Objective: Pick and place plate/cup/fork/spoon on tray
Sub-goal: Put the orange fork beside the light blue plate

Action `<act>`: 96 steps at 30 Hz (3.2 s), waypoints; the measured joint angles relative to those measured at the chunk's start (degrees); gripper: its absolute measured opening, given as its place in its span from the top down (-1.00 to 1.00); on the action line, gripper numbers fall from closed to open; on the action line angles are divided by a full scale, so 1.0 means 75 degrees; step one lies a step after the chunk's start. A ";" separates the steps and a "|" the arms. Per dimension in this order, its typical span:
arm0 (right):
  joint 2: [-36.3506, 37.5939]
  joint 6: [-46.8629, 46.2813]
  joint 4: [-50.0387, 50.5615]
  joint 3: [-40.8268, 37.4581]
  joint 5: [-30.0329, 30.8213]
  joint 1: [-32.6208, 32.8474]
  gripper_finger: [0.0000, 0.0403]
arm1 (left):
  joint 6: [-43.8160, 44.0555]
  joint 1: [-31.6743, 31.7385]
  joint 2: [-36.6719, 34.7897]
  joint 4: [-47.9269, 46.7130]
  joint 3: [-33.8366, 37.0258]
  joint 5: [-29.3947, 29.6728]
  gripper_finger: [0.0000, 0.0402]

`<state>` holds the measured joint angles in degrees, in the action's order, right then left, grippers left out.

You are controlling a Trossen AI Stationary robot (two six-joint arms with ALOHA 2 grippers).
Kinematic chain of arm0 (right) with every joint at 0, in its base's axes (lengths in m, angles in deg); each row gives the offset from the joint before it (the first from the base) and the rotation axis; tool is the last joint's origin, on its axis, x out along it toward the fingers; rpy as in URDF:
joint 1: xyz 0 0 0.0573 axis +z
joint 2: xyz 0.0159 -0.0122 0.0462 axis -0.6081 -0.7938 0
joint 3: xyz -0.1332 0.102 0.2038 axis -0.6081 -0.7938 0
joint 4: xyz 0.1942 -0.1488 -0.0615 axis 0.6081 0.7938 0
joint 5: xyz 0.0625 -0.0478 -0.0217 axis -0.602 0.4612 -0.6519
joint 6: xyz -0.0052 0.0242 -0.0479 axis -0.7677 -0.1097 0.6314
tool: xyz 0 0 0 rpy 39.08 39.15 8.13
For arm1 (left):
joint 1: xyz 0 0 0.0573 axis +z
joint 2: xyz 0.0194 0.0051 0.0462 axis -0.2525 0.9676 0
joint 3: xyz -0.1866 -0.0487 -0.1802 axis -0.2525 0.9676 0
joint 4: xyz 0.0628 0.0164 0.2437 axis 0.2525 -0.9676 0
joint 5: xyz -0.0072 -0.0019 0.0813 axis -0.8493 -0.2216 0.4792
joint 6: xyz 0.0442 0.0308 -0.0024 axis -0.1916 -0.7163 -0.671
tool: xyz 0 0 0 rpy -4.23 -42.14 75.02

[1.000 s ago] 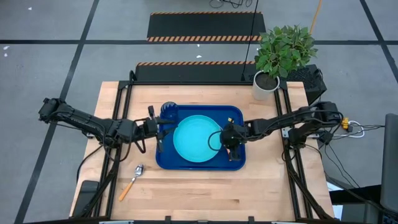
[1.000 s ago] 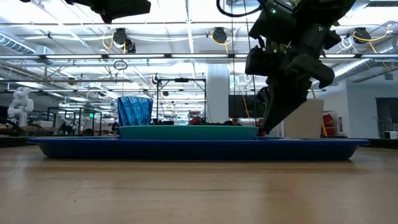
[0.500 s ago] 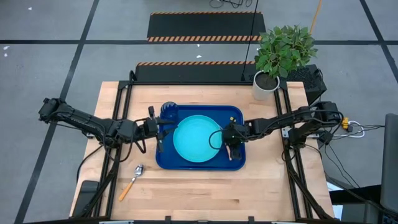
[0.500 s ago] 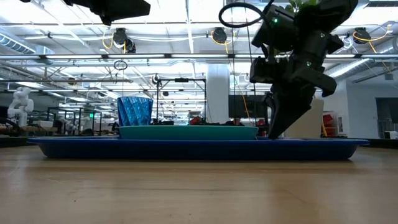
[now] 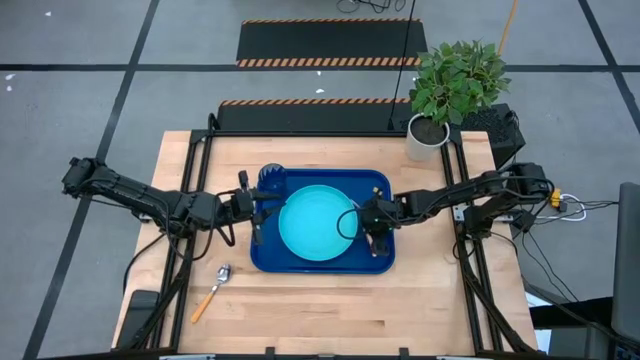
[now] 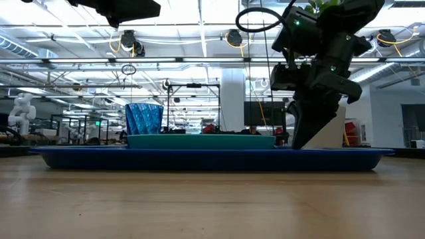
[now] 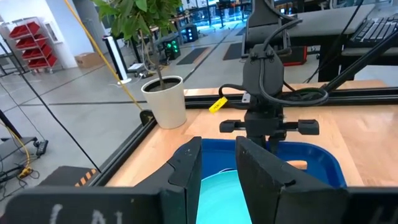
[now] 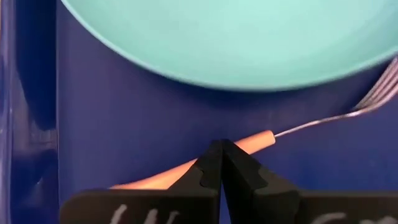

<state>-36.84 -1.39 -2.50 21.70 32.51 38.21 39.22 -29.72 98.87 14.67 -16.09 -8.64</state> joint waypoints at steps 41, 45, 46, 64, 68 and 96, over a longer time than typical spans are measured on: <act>0.0744 -0.3154 -0.0195 -0.0204 0.0910 -0.1823 0.52 | 0.0006 -0.0216 0.0001 -0.0175 0.0003 -0.0017 0.49; 0.0459 -0.3169 -0.0452 -0.0201 0.0527 -0.1915 0.49 | 0.0002 -0.0216 0.0000 -0.0192 0.0003 -0.0017 0.49; 0.0424 -0.3170 -0.0484 -0.0201 0.0532 -0.1912 0.49 | 0.0002 -0.0216 0.0000 -0.0195 0.0003 -0.0017 0.49; 0.0426 -0.2694 -0.0428 -0.0198 0.1136 -0.2014 0.85 | 0.0034 -0.0227 0.0001 -0.0219 0.0003 -0.0015 0.49; 0.0429 -0.2623 -0.0577 -0.0196 0.1027 -0.1985 0.89 | 0.0031 -0.0227 0.0001 -0.0221 0.0003 -0.0015 0.49; 0.0432 -0.2553 -0.0768 -0.0382 0.1139 -0.1822 0.45 | 0.0023 -0.0227 0.0001 -0.0237 0.0003 -0.0015 0.49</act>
<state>-33.60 -20.54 -8.26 18.83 41.05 24.54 39.39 -31.42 98.87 12.89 -16.07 -8.75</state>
